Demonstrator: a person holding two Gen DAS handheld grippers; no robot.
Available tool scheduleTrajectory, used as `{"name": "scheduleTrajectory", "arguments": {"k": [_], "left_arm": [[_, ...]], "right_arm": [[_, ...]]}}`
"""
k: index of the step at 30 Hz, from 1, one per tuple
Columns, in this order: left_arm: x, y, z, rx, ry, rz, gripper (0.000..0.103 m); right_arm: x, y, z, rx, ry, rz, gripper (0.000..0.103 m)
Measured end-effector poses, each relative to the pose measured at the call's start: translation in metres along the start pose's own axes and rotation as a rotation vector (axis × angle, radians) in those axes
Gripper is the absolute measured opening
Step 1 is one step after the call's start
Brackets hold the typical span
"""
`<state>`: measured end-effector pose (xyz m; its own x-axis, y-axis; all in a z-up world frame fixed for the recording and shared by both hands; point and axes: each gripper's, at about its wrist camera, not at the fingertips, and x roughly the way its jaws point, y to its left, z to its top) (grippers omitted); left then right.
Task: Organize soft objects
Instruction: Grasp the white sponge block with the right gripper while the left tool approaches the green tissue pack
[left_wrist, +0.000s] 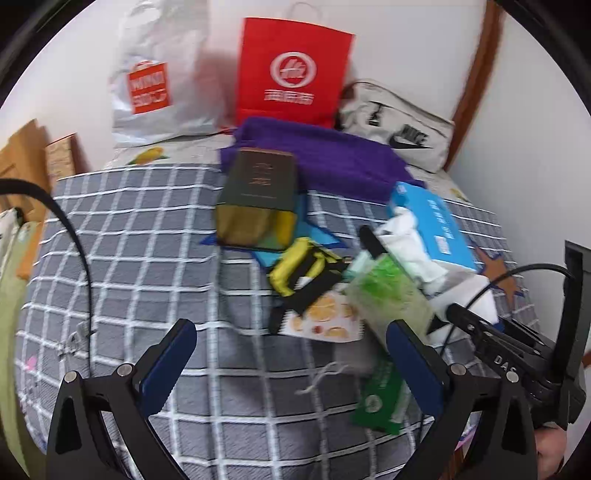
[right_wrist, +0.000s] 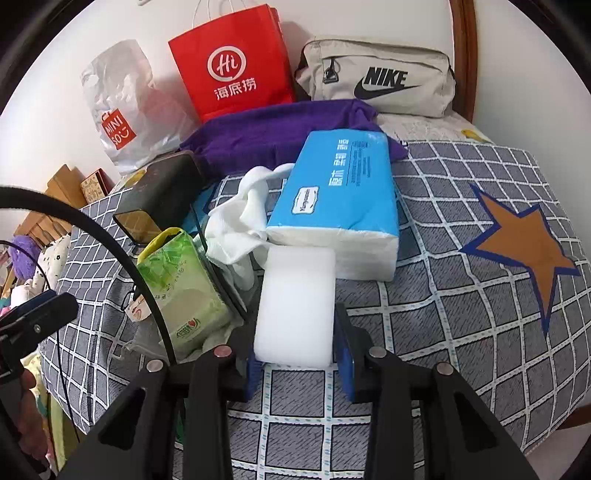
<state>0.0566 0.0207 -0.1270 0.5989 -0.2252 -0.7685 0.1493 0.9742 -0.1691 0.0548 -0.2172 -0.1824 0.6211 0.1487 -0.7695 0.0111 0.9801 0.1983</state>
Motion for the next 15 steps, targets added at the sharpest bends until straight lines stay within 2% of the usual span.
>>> {"name": "scheduleTrajectory", "arguments": {"k": [6, 11, 15], "left_arm": [[0.014, -0.025, 0.006, 0.085, 0.020, -0.082, 0.103], [0.029, -0.053, 0.007, 0.208, 0.040, -0.080, 0.103], [0.038, -0.067, 0.008, 0.263, 0.055, -0.092, 0.103]], "right_arm": [[-0.017, -0.010, 0.004, -0.008, -0.029, 0.002, 0.032], [-0.031, -0.025, 0.007, 0.001, -0.050, -0.030, 0.032], [-0.035, -0.040, 0.010, 0.025, -0.052, -0.043, 0.032]]}}
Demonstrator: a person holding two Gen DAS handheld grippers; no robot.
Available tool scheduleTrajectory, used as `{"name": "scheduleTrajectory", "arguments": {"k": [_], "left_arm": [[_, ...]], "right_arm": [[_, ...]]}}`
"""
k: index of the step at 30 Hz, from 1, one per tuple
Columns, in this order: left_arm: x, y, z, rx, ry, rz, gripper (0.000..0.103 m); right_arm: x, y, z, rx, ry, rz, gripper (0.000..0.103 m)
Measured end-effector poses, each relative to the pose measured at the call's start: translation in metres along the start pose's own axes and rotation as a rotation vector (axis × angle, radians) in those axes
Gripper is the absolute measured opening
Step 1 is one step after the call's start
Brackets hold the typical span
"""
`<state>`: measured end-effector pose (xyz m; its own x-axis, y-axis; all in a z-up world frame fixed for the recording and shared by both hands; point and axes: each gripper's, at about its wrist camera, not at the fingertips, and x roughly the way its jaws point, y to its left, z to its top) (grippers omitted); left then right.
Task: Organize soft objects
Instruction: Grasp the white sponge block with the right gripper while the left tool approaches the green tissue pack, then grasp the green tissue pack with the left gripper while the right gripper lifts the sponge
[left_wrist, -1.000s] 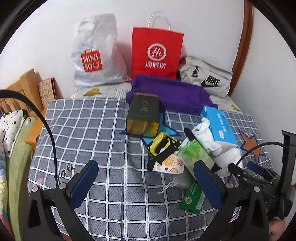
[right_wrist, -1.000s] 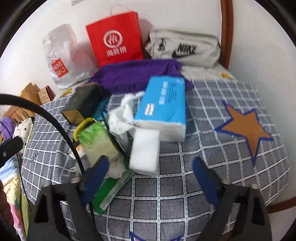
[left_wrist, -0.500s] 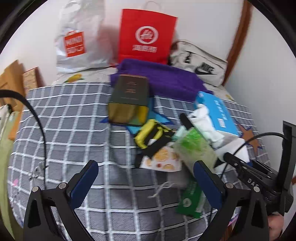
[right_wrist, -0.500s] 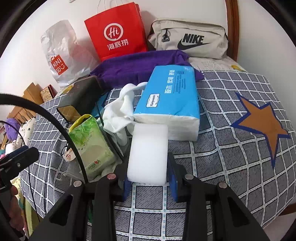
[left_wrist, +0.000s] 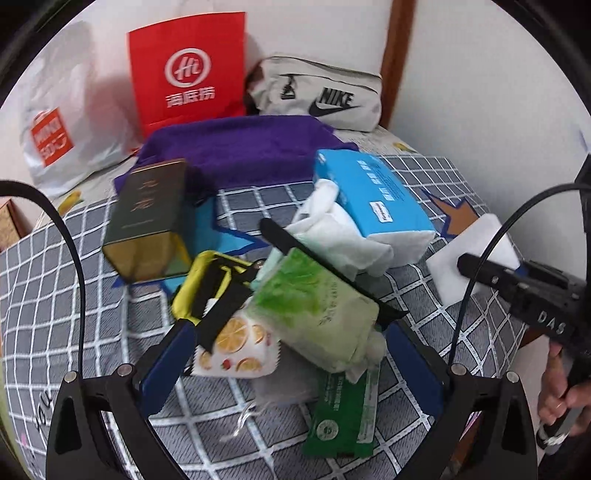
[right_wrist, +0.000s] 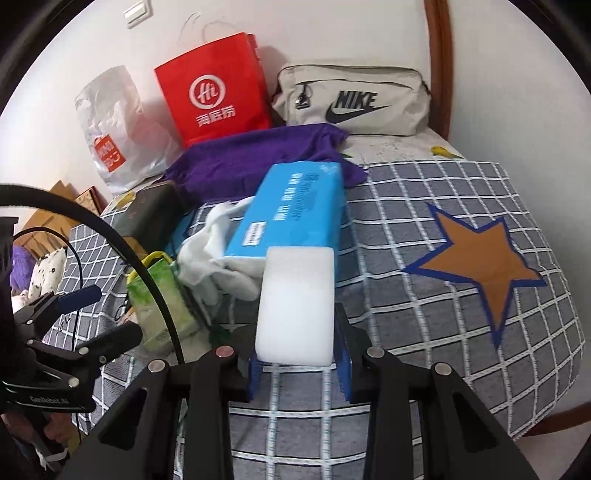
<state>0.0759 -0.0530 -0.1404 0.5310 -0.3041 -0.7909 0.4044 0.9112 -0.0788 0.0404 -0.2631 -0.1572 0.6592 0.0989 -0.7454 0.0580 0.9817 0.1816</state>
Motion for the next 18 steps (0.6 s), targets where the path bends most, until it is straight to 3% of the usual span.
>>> {"name": "scheduleTrajectory", "arguments": {"k": [3, 8, 11, 14, 18], "left_arm": [[0.012, -0.008, 0.002, 0.055, 0.030, 0.010, 0.103], [0.029, -0.017, 0.002, 0.138, 0.059, 0.090, 0.103], [0.034, -0.016, 0.004, 0.134, 0.067, 0.077, 0.103], [0.030, -0.013, 0.007, 0.128, 0.057, 0.044, 0.082], [0.018, -0.010, 0.008, 0.136, 0.043, 0.023, 0.079]], "right_arm": [[0.000, -0.008, 0.001, 0.006, -0.001, -0.003, 0.032], [0.007, -0.017, 0.005, 0.017, 0.017, -0.006, 0.032], [0.009, -0.018, 0.007, 0.018, 0.027, -0.005, 0.032], [0.009, -0.014, 0.012, 0.006, 0.030, 0.002, 0.032], [0.007, -0.010, 0.017, -0.011, 0.025, 0.011, 0.032]]}}
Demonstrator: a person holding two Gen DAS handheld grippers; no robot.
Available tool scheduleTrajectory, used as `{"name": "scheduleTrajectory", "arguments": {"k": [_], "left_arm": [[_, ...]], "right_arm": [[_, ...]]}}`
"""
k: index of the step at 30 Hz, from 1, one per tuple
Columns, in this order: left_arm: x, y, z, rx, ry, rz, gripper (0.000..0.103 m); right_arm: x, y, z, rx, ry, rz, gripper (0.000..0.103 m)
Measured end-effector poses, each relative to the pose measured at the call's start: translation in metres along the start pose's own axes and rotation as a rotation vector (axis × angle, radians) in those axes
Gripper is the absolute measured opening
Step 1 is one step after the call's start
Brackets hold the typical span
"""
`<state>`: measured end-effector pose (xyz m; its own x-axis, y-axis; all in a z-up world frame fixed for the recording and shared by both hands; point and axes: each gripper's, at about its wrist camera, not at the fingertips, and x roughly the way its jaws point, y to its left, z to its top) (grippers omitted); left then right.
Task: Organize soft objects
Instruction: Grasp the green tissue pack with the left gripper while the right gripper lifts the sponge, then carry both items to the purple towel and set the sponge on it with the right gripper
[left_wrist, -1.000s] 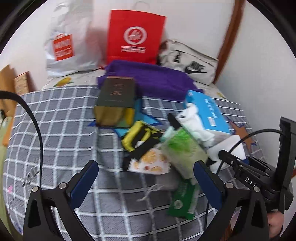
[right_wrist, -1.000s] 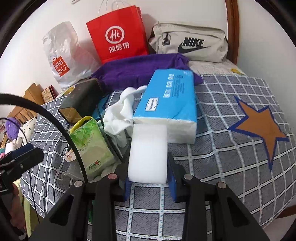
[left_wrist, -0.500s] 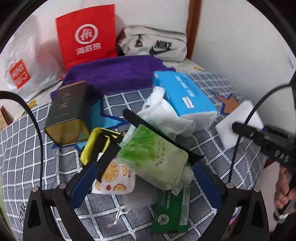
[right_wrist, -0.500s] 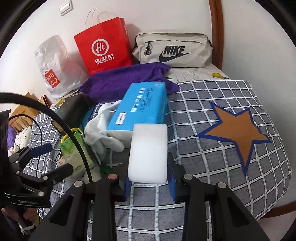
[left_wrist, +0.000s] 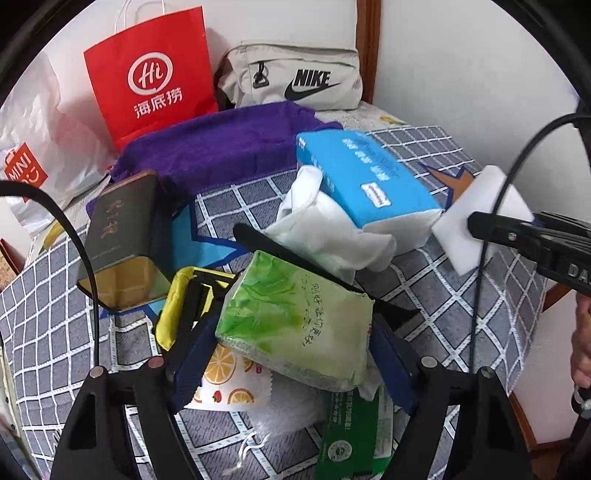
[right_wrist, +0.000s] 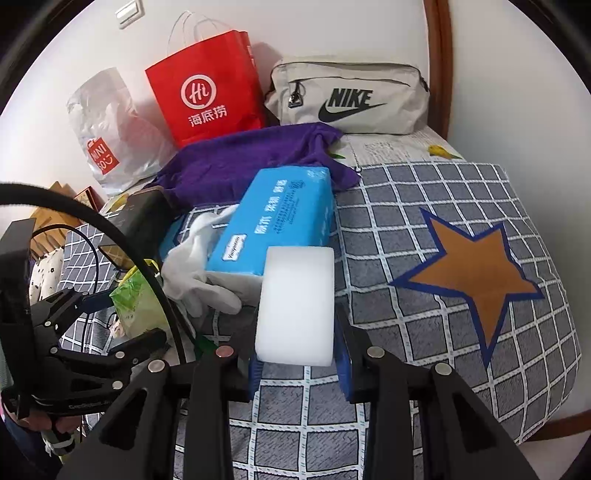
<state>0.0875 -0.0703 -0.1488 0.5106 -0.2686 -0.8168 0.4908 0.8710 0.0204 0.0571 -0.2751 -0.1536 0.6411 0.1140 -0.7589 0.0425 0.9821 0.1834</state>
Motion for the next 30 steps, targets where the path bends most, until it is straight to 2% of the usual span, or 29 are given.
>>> {"name": "scheduleTrajectory", "arguments": {"k": [5, 15, 22, 30], "left_arm": [[-0.019, 0.005, 0.002, 0.003, -0.026, -0.014, 0.079], [-0.047, 0.039, 0.010, -0.109, -0.073, 0.023, 0.079], [-0.051, 0.076, 0.018, -0.200, -0.072, 0.071, 0.079], [-0.042, 0.126, 0.029, -0.299, -0.059, 0.127, 0.079]], "right_arm": [[-0.002, 0.006, 0.006, -0.016, -0.002, 0.010, 0.032], [-0.020, 0.030, 0.019, -0.070, -0.017, 0.053, 0.032], [-0.025, 0.046, 0.039, -0.112, -0.028, 0.071, 0.032], [-0.011, 0.047, 0.071, -0.128, -0.036, 0.048, 0.032]]}}
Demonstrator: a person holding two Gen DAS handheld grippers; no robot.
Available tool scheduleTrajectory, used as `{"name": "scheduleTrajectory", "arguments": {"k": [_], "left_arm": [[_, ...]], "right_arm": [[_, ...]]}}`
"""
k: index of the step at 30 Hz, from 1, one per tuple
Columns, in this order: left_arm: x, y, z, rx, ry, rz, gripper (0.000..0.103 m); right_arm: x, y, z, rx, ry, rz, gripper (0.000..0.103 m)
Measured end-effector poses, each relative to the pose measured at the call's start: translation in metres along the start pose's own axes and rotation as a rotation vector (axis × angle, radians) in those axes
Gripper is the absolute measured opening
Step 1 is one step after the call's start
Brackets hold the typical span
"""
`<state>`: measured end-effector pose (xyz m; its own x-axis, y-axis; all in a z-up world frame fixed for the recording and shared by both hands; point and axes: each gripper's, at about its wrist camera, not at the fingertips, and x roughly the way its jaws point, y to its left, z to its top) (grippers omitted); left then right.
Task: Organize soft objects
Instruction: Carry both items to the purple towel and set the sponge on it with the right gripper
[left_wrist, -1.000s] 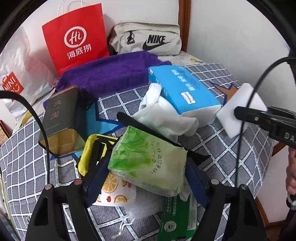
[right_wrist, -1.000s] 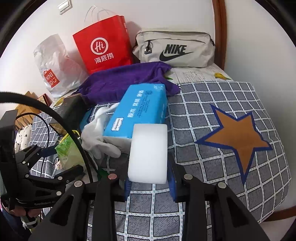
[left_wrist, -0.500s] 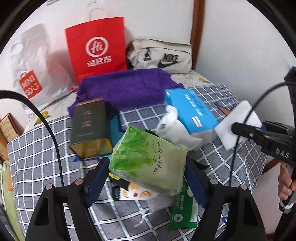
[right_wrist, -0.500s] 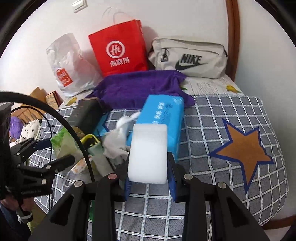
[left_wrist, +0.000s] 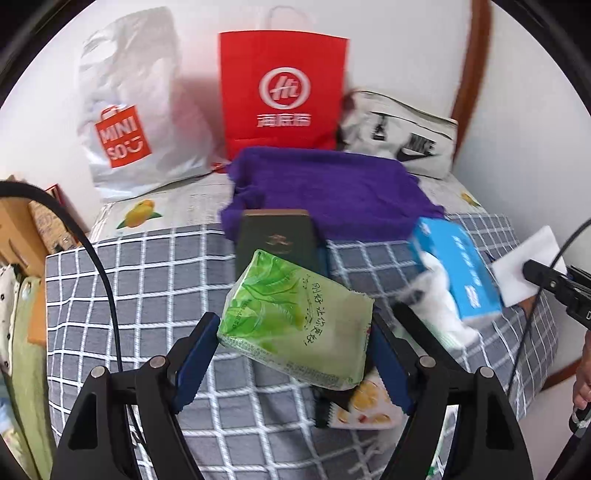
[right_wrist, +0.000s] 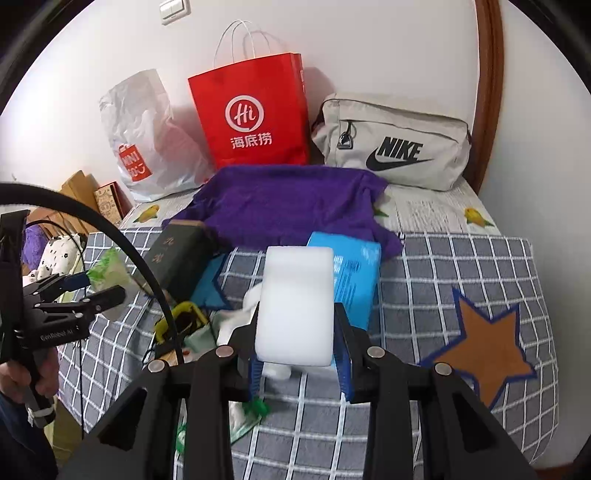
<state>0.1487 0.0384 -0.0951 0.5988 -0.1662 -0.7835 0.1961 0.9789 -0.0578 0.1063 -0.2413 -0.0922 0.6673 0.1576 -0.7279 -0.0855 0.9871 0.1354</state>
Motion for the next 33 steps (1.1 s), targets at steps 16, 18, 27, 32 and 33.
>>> {"name": "scheduleTrajectory", "arguments": {"k": [16, 18, 27, 32, 33], "left_arm": [[0.060, 0.042, 0.079, -0.094, 0.018, -0.018, 0.079], [0.073, 0.042, 0.091, -0.096, 0.029, -0.022, 0.079], [0.128, 0.034, 0.142, -0.064, 0.063, -0.026, 0.079], [0.154, 0.032, 0.164, -0.063, 0.076, -0.037, 0.079], [0.159, 0.032, 0.169, -0.063, 0.083, -0.042, 0.079]], "right_arm": [[0.069, -0.033, 0.075, 0.059, 0.007, 0.028, 0.032], [0.086, -0.037, 0.091, 0.051, 0.017, 0.009, 0.032], [0.170, -0.051, 0.146, 0.039, 0.075, -0.022, 0.032], [0.215, -0.055, 0.168, 0.031, 0.102, -0.044, 0.032], [0.224, -0.057, 0.171, 0.034, 0.109, -0.040, 0.032]]}}
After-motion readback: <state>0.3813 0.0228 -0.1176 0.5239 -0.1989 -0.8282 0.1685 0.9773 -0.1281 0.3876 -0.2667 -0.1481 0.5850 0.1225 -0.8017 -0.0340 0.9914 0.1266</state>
